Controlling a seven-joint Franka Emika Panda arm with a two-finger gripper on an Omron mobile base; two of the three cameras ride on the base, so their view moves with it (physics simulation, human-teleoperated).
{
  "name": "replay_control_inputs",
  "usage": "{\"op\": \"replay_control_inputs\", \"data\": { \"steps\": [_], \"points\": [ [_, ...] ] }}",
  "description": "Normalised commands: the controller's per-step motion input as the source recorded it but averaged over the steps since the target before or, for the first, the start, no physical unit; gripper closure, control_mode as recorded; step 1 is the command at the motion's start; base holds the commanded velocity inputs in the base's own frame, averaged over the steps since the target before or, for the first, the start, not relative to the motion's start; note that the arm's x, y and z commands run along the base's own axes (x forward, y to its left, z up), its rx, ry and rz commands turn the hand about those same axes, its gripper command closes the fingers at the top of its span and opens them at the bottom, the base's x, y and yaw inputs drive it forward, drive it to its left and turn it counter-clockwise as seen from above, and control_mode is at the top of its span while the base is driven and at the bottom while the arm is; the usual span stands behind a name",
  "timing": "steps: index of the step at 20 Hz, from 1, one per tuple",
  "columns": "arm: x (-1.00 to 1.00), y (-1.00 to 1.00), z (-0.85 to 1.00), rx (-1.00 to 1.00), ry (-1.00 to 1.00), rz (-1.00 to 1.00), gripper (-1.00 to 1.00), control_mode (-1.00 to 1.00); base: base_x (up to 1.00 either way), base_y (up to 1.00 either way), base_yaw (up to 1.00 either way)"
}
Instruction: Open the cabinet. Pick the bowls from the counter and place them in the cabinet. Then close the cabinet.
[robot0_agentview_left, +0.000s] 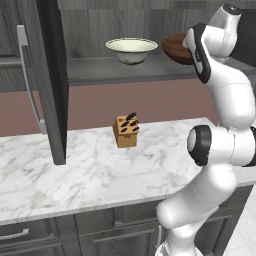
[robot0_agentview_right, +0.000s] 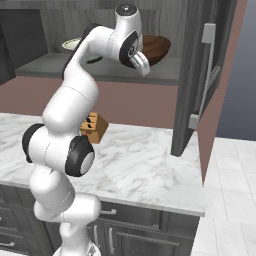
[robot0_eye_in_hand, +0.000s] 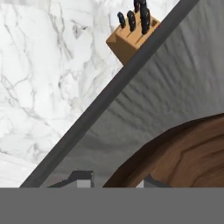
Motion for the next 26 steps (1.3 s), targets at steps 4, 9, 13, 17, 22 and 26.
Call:
{"op": "replay_control_inputs", "data": {
  "steps": [4, 9, 13, 17, 22, 26],
  "points": [
    [0.42, -0.04, -0.47, 0.0, -0.03, 0.0, 1.0, -1.0, 0.0, 0.0, 0.0],
    [0.37, -0.13, -0.1, 0.0, 0.0, 0.0, 1.0, -1.0, 0.0, 0.0, 0.0],
    [0.48, -0.22, 0.0, 0.0, 0.0, 0.0, 1.0, -1.0, 0.0, 0.0, 0.0],
    [0.36, -0.21, 0.0, 0.0, 0.0, 0.0, -1.0, -1.0, 0.0, 0.0, 0.0],
    [0.01, -0.11, 0.03, 0.0, 0.0, 0.0, -1.0, -1.0, 0.0, 0.0, 0.0],
    [-0.03, 0.0, 0.22, 0.0, -0.01, 0.0, -1.0, -1.0, 0.0, 0.0, 0.0]
  ]
}}
